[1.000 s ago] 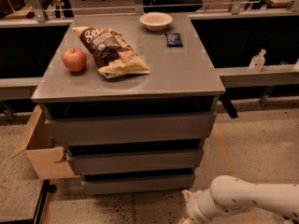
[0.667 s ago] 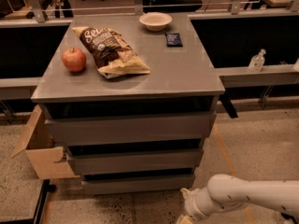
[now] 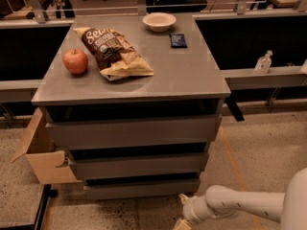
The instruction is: Open bottom drawer
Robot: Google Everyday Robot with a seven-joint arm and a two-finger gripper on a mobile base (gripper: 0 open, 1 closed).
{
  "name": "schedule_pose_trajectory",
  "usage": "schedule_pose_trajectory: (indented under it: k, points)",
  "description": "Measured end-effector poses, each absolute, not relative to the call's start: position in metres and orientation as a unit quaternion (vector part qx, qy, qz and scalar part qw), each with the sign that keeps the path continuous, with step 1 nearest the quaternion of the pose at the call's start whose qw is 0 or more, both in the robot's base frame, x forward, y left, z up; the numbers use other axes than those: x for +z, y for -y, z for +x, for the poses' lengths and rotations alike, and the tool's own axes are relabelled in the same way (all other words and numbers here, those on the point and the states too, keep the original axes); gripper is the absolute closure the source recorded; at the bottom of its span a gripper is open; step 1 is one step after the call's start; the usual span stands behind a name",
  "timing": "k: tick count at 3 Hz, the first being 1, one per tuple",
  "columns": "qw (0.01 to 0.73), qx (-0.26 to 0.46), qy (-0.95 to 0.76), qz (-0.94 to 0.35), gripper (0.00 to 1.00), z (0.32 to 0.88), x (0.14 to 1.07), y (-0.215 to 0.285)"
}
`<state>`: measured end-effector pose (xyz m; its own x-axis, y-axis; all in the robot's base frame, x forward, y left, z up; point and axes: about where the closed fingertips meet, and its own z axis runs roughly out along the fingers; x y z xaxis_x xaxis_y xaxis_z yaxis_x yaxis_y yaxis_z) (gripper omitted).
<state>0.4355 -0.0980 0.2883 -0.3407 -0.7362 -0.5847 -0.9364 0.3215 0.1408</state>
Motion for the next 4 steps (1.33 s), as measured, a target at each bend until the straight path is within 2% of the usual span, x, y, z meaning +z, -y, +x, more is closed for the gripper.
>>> schedule_pose_trajectory:
  k: [2, 4]
  points:
    - [0.218, 0.232, -0.774, -0.547, 0.0, 0.442, 0.282, 0.094]
    - [0.246, 0.21, -0.714, -0.62, 0.0, 0.476, 0.259, 0.084]
